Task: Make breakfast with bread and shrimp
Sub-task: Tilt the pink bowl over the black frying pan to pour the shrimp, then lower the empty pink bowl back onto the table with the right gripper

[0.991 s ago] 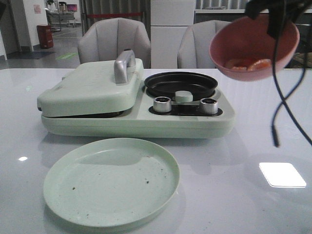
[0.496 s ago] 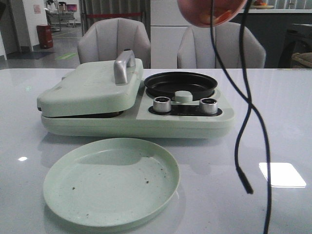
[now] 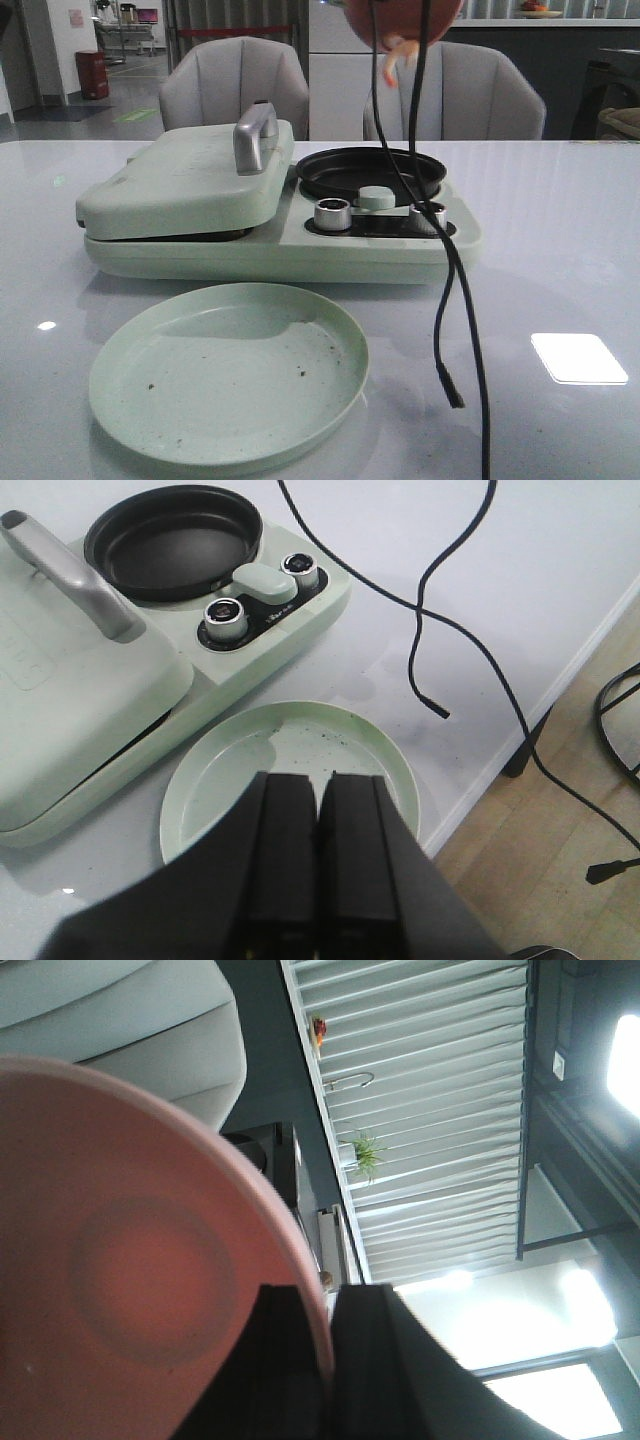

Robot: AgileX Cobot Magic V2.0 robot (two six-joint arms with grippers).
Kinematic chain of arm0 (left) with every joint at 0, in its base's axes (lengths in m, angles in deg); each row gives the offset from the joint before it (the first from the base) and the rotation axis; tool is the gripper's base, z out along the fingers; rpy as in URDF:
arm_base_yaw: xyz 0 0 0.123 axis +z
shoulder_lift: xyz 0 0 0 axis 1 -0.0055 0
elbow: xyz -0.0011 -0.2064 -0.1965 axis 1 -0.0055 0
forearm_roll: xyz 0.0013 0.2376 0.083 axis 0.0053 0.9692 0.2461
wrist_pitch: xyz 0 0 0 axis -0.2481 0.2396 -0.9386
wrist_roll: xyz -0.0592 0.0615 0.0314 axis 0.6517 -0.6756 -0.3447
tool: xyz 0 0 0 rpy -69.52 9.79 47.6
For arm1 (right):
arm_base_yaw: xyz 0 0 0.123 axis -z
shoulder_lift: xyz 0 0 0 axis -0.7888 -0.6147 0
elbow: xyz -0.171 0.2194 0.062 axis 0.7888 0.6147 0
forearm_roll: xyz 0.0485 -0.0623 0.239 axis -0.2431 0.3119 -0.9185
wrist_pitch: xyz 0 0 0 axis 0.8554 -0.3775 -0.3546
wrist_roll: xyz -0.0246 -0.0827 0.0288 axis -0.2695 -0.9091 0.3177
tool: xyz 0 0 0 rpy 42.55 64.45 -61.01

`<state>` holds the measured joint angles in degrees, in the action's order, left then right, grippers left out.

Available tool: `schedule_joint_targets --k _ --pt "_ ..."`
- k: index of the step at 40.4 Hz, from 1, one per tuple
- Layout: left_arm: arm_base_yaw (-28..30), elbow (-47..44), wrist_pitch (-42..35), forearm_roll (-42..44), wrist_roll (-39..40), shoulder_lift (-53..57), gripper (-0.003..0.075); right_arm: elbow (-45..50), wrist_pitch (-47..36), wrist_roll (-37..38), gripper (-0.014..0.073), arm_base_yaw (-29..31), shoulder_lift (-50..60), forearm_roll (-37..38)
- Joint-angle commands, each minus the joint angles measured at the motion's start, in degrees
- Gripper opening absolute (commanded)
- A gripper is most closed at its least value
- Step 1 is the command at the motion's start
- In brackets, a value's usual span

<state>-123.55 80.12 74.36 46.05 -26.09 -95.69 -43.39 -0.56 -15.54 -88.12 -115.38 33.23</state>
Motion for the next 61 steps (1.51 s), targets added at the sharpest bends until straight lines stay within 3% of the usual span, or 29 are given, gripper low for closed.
schedule_joint_targets --k 1,24,30,33,42,49,54,61 --pt "0.06 1.60 -3.80 -1.19 0.47 0.25 0.0101 -2.46 0.79 0.63 0.0043 -0.10 3.54 6.13" --pt "0.06 1.60 -3.80 -1.19 0.47 0.25 0.0101 -2.46 2.08 0.59 0.0043 -0.10 3.54 6.05" --pt "0.06 1.60 -3.80 -1.19 0.47 0.15 0.0101 -2.46 5.58 0.66 0.0043 -0.10 3.89 3.13" --pt "0.06 1.60 -3.80 -1.19 0.47 0.15 0.0101 -2.46 7.94 0.66 0.0043 -0.10 5.22 -2.15" --pt "0.06 1.60 -3.80 -1.19 0.47 0.15 0.0101 0.03 5.17 0.60 0.0043 0.75 15.43 -28.32" --pt "0.06 1.60 -3.80 -1.19 0.47 0.15 0.0101 12.28 2.55 0.60 0.0043 3.67 26.13 -35.09" --pt "0.06 1.60 -3.80 -1.19 0.47 0.15 0.0101 23.37 -1.67 0.60 0.0043 8.37 33.71 -42.67" --pt "0.06 1.60 -3.80 -1.19 0.47 0.15 0.0101 36.67 -9.79 -0.65 0.0043 20.86 41.29 -56.50"
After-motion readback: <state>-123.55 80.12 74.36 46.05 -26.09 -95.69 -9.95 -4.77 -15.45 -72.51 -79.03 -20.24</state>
